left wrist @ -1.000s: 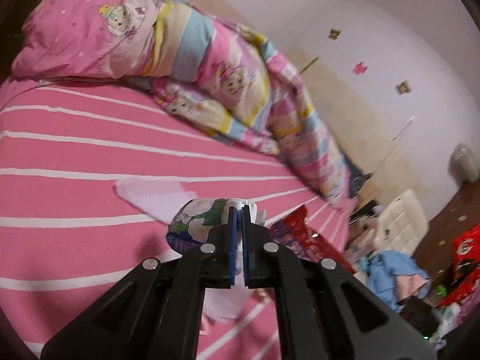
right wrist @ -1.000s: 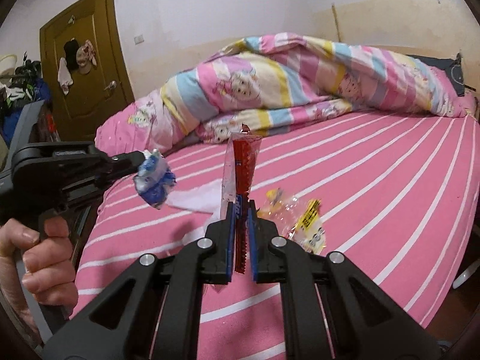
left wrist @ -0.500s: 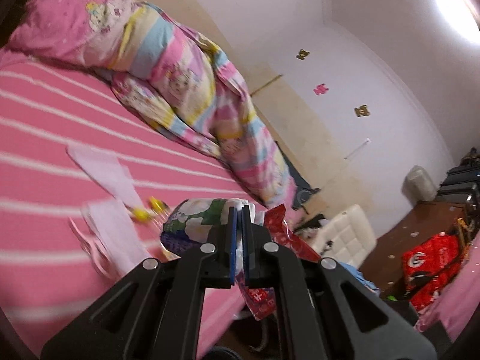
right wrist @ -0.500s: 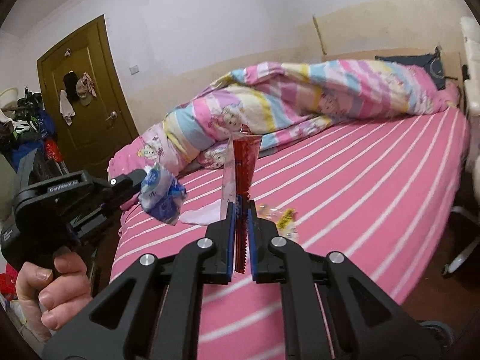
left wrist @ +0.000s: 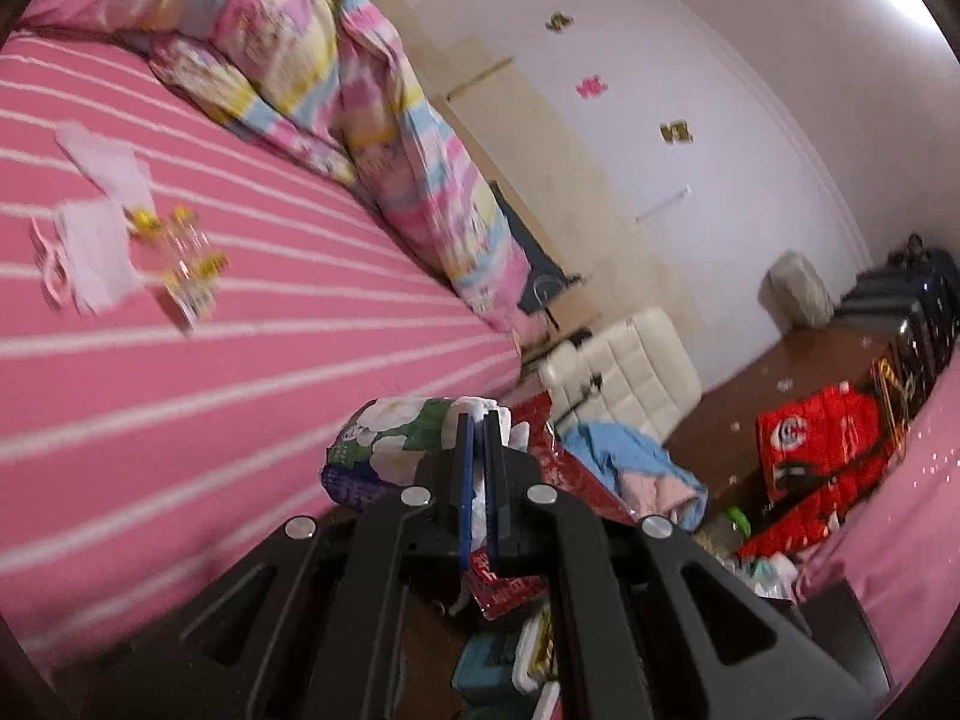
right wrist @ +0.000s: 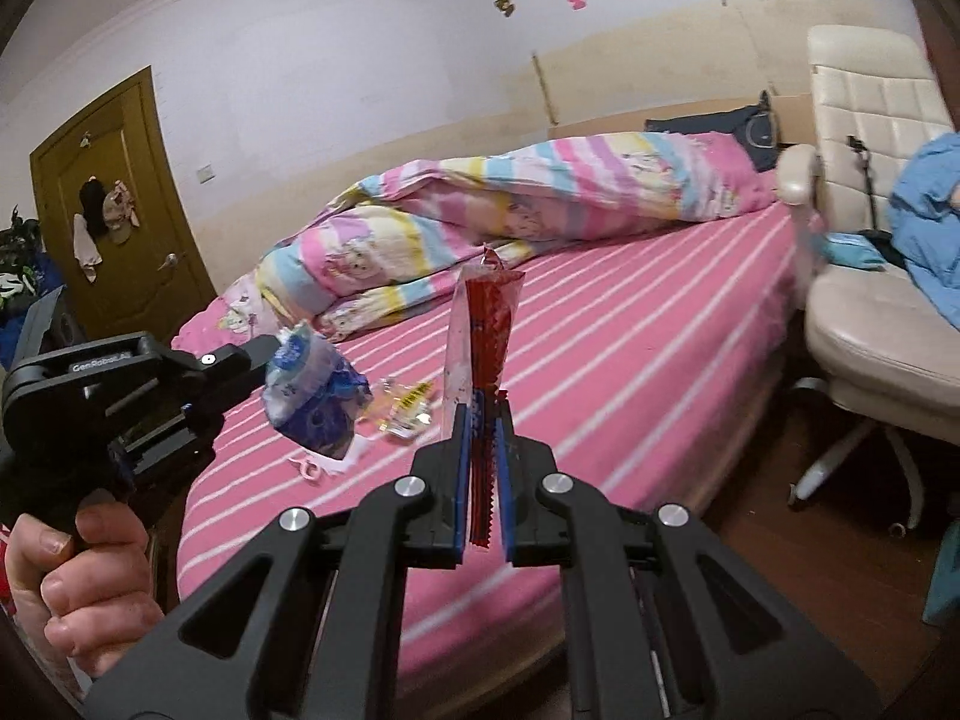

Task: Collect trash
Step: 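Carry the tissue pack and red wrapper with both grippers over the bin, then open both grippers to drop the tissue pack and red wrapper into the bin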

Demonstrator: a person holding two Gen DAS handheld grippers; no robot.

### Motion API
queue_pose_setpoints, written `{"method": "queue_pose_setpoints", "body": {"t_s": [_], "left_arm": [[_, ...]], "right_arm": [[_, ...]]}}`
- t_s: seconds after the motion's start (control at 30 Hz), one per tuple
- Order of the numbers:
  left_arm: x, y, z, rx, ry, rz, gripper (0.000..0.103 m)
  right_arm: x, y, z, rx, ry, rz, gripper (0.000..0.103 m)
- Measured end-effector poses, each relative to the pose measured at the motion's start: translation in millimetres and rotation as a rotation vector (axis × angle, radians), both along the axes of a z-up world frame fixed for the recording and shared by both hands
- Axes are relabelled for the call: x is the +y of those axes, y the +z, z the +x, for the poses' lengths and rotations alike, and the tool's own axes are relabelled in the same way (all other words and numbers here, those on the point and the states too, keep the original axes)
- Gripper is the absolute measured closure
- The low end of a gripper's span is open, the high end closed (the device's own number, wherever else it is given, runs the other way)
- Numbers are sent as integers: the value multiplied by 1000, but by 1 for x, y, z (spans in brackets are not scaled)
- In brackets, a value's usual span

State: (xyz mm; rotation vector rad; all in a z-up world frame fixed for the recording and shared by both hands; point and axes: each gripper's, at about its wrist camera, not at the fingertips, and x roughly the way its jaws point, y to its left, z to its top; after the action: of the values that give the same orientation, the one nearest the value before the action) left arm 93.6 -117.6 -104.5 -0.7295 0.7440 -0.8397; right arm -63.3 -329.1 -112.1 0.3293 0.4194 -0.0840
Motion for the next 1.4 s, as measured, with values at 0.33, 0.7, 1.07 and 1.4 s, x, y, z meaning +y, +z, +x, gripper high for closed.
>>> {"method": "queue_pose_setpoints", "body": {"t_s": [0.33,0.7,1.07,1.4], "left_arm": [[-86,-30,-27,40,-153,106,100],[-150,-100,-40,199,-316,203,100],[-194,-168,-28,359,-404,427,100],[-240,-231,-24,424,-472,659,100]], "right_arm": [[-55,-23,-66,32,-98,-36,95],[-98,-86,-93,173,-174,0,95],[-121,-160,-88,361,-186,105,94],[-125,-214,-76,533,-163,153,93]]}}
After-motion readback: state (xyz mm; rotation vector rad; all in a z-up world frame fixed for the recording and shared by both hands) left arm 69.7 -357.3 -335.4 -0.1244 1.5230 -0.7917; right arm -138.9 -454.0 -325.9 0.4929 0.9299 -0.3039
